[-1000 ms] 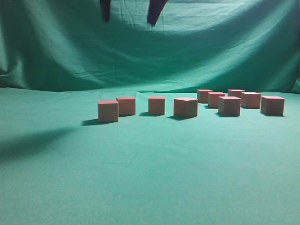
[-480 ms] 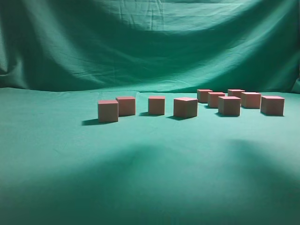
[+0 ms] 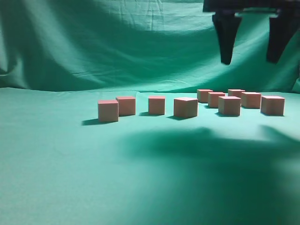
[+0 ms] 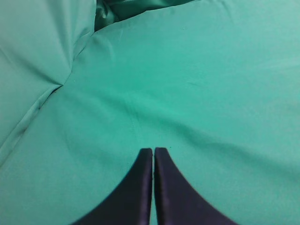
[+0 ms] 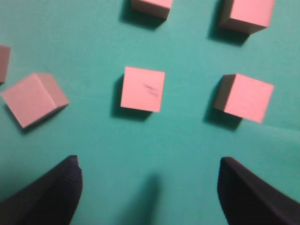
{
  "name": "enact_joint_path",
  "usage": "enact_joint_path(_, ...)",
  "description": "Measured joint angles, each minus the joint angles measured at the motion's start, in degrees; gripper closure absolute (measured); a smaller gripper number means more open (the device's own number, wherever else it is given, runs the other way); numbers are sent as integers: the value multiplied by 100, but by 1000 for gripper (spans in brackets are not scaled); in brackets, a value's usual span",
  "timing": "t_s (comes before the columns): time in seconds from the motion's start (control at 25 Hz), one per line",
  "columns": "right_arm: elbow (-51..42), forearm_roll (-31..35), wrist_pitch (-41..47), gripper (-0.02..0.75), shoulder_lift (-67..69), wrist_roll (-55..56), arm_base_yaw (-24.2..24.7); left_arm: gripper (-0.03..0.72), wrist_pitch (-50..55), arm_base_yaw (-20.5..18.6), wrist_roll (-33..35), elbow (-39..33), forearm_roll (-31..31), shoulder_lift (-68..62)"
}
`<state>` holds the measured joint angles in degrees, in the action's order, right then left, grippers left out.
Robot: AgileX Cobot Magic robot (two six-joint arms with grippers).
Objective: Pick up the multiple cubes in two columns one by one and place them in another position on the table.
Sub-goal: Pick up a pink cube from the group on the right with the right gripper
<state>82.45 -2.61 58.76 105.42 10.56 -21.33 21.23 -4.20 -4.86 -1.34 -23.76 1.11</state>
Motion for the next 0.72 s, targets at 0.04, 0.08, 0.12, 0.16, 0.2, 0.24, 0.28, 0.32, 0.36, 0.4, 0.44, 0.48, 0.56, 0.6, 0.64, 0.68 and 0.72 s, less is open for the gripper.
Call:
enact_joint_path(0.04, 0, 33, -114, 174, 83, 0, 0, 688, 0, 0, 0, 0, 0, 0)
enact_joint_path(0.08, -13, 42, -238, 174, 164, 0, 0, 688, 0, 0, 0, 0, 0, 0)
enact_joint_path(0.12, -13, 65, -354, 174, 273, 7, 0, 688, 0, 0, 0, 0, 0, 0)
enact_joint_path(0.16, -13, 78, -467, 174, 364, 7, 0, 688, 0, 0, 0, 0, 0, 0)
enact_joint_path(0.2, -13, 78, -582, 174, 430, 12, 0, 688, 0, 0, 0, 0, 0, 0)
enact_joint_path(0.24, -13, 78, -674, 174, 489, 12, 0, 688, 0, 0, 0, 0, 0, 0)
enact_joint_path(0.28, -13, 78, -781, 174, 555, 12, 0, 688, 0, 0, 0, 0, 0, 0)
enact_joint_path(0.32, -13, 78, -882, 174, 601, 12, 0, 688, 0, 0, 0, 0, 0, 0)
enact_joint_path(0.36, -13, 78, -961, 174, 654, 12, 0, 688, 0, 0, 0, 0, 0, 0)
enact_joint_path(0.4, -13, 78, -1050, 174, 697, 12, 0, 688, 0, 0, 0, 0, 0, 0)
enact_joint_path(0.44, -13, 78, -1128, 174, 742, 1, 0, 688, 0, 0, 0, 0, 0, 0)
enact_joint_path(0.48, -13, 78, -1214, 174, 787, 1, 0, 688, 0, 0, 0, 0, 0, 0)
enact_joint_path(0.56, -13, 78, -1368, 174, 852, 1, 0, 688, 0, 0, 0, 0, 0, 0)
enact_joint_path(0.6, -13, 78, -1428, 174, 883, 1, 0, 688, 0, 0, 0, 0, 0, 0)
enact_joint_path(0.64, -13, 78, -1453, 174, 920, 1, 0, 688, 0, 0, 0, 0, 0, 0)
enact_joint_path(0.68, -13, 78, -1496, 174, 947, 1, 12, 688, 0, 0, 0, 0, 0, 0)
enact_joint_path(0.72, -13, 78, -1494, 174, 978, 1, 12, 688, 0, 0, 0, 0, 0, 0)
